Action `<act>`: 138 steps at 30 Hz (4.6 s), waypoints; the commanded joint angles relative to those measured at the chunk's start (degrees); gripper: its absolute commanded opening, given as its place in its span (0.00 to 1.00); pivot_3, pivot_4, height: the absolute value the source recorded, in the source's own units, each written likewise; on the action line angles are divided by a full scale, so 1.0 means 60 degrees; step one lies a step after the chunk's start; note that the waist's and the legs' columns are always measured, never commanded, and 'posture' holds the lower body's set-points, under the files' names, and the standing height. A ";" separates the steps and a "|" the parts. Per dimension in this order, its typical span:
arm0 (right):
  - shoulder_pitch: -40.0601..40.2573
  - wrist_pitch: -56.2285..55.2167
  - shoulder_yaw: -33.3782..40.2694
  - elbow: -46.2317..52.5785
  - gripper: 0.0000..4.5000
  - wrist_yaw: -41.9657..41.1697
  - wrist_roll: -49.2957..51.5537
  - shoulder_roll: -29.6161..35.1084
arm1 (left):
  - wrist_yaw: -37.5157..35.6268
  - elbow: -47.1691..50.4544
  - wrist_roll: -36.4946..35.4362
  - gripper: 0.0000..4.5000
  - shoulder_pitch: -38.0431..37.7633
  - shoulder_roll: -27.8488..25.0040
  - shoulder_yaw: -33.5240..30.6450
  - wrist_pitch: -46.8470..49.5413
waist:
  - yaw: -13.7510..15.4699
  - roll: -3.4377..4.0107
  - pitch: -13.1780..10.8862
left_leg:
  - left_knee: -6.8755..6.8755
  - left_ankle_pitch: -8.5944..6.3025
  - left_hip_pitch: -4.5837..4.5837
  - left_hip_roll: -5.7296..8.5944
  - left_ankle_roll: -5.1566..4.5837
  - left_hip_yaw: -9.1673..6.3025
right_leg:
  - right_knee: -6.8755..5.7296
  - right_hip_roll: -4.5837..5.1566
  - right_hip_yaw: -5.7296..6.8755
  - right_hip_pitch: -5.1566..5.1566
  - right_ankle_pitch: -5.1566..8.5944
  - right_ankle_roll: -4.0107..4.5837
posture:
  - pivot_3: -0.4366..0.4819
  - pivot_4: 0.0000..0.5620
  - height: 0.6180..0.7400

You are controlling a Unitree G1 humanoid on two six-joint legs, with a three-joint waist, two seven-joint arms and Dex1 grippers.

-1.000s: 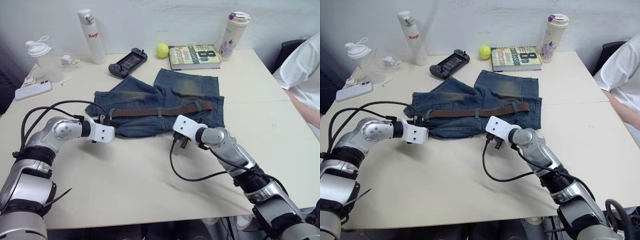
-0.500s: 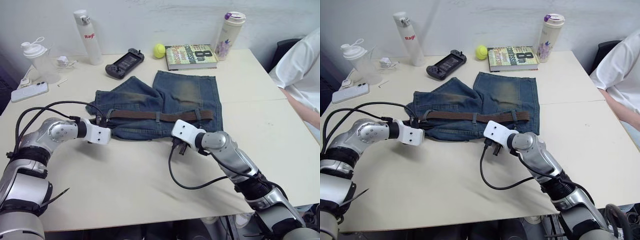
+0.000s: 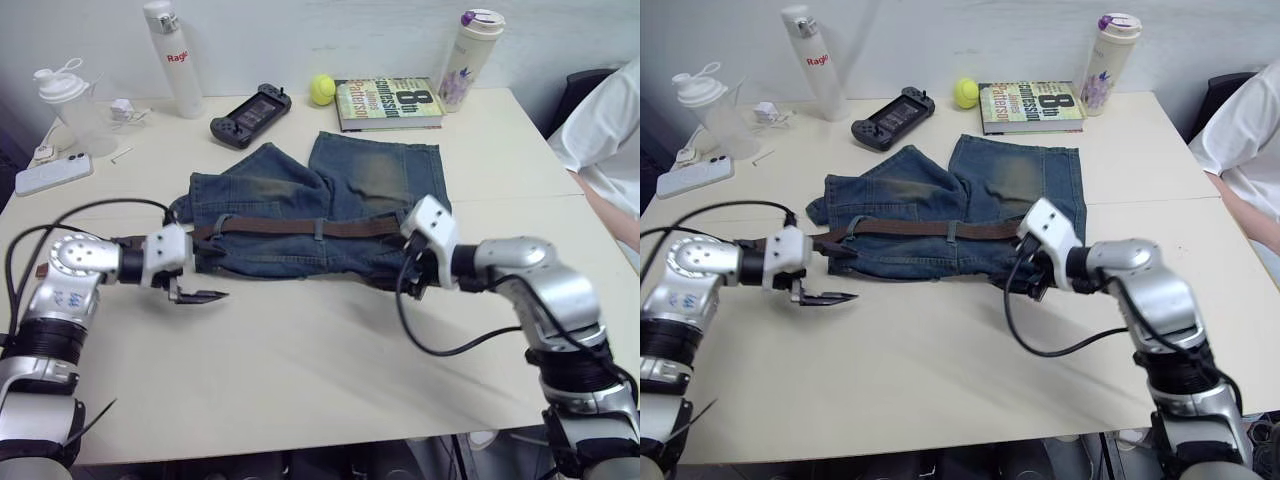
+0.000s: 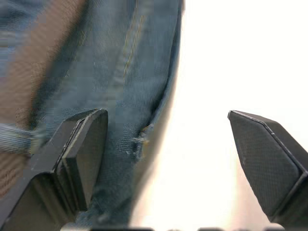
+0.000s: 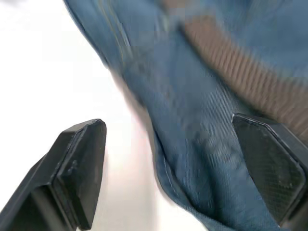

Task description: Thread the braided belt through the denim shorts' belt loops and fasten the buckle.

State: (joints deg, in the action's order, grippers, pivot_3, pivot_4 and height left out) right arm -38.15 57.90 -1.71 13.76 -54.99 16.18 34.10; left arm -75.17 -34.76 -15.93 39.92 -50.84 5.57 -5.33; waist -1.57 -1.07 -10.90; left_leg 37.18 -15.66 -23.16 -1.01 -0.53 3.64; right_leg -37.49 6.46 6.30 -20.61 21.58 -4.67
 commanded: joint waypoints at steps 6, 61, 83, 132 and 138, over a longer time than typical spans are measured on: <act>-0.2528 -0.0704 0.0809 -0.5669 1.00 0.1502 -0.0320 -0.0186 | 0.0947 -0.4462 0.0615 0.97 0.2941 0.0621 -0.0872 0.1545 | 0.0058 -0.0010 -0.0017 | -0.0019 0.0014 -0.0010 0.0028 -0.0025 0.0003 | -0.0040 0.0023 -0.0009 -0.0019 -0.0012 -0.0018 | 0.48 0.27 1.00; -0.2783 -0.1735 0.0427 -0.8054 0.08 0.0618 -0.0689 -0.0048 | 0.1441 -0.6811 0.2837 0.00 0.4527 0.1978 -0.1615 0.2759 | -0.0014 -0.0018 -0.0021 | 0.0047 0.0044 -0.0155 0.0054 -0.0048 0.0028 | -0.0084 0.0008 0.0091 -0.0156 -0.0031 -0.0050 | 0.48 0.27 1.00; -0.2405 -0.2093 0.0830 -0.6965 0.08 0.0692 -0.0270 -0.0208 | 0.1837 -0.6709 0.2657 0.00 0.4495 0.2084 -0.1949 0.1703 | -0.0023 -0.0018 -0.0021 | 0.0057 0.0044 -0.0156 0.0053 -0.0049 0.0027 | -0.0092 0.0007 0.0092 -0.0156 -0.0031 -0.0051 | 0.48 0.27 1.00; 0.2627 -0.2994 0.1535 0.1572 0.99 -0.1310 0.2844 0.3973 | -0.0490 0.3335 -0.3848 0.62 -0.2786 -0.2134 -0.2224 0.4746 | 0.0247 0.0053 -0.0051 | 0.0002 -0.0091 0.0148 0.0001 -0.0082 0.0000 | 0.0080 0.0033 -0.0020 0.0165 -0.0034 -0.0030 | 0.48 0.27 1.00; 0.0155 -0.2285 -0.0838 -0.1775 0.99 0.1341 0.0295 0.1769 | 0.1850 0.0047 -0.0906 0.62 0.0354 0.0169 -0.0682 0.2903 | 0.0226 0.0046 -0.0039 | -0.0002 -0.0070 0.0158 0.0011 -0.0043 0.0009 | 0.0081 0.0031 -0.0025 0.0169 -0.0036 -0.0033 | 0.48 0.27 1.00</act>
State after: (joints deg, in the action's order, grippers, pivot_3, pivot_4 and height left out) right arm -25.86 39.71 6.00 21.90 -61.86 31.73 55.64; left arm -77.47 -16.12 -37.94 27.59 -61.51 -7.44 22.36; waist -0.21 -0.80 -11.13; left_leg 37.26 -16.07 -22.27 -0.93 -0.77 3.76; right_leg -37.10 6.62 6.14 -19.67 21.37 -4.87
